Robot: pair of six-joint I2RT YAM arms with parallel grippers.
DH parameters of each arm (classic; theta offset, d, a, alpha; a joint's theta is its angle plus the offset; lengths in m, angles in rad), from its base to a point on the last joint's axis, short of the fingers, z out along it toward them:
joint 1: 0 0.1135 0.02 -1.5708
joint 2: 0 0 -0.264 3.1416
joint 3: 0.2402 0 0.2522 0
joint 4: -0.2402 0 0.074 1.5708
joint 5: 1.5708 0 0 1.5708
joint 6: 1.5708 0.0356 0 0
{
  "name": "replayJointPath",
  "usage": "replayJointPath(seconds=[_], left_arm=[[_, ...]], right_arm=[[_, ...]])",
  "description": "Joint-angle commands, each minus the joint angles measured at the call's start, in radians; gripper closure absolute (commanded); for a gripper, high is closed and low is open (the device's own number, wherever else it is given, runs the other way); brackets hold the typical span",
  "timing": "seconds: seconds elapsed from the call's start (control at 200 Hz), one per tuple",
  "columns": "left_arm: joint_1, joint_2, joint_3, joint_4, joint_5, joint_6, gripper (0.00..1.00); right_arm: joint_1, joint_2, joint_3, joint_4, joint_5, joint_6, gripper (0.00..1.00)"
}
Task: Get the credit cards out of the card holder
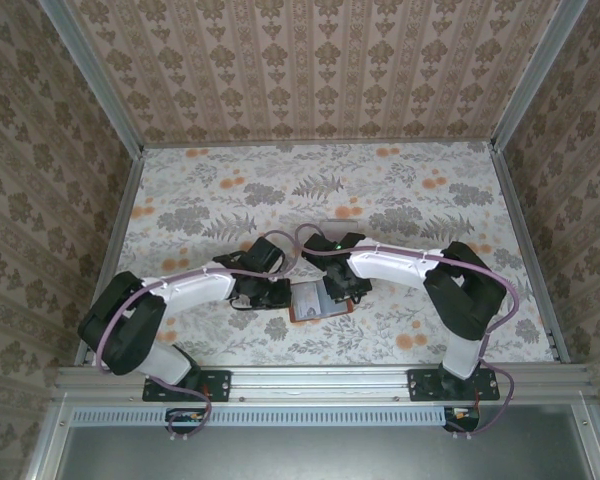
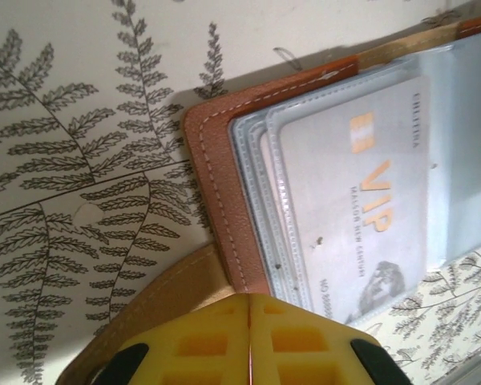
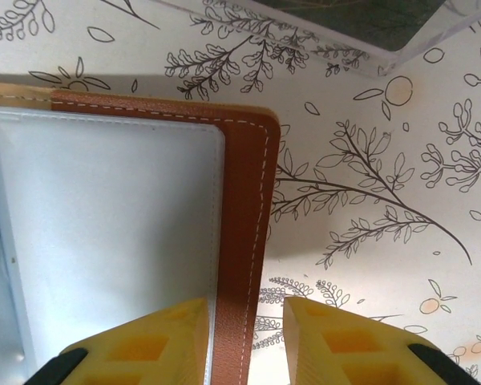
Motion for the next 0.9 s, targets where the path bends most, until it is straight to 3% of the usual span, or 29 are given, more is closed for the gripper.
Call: replayJointPath(seconds=[0.0,0.505,0.62,0.895], left_arm=[[0.008,-0.029,0.034,-0.030,-0.014,-0.002,0.92],[0.008,0.028,0.062,0.090,0.048,-0.049,0.93],[0.006,0.047,0.059,0.127,0.069,-0.061,0.95],[0.003,0.111,0.061,0.150,0.104,-0.057,0.96]], right_arm=[[-0.002,-0.049,0.012,-0.026,-0.001,-0.018,0.69],[-0.020,-0.079,-0.046,0.232,-0.326,0.031,0.76],[-0.037,-0.074,-0.072,0.301,-0.406,0.053,0.82],[-0.072,-0.051,-0.093,0.375,-0.465,0.061,0.85]])
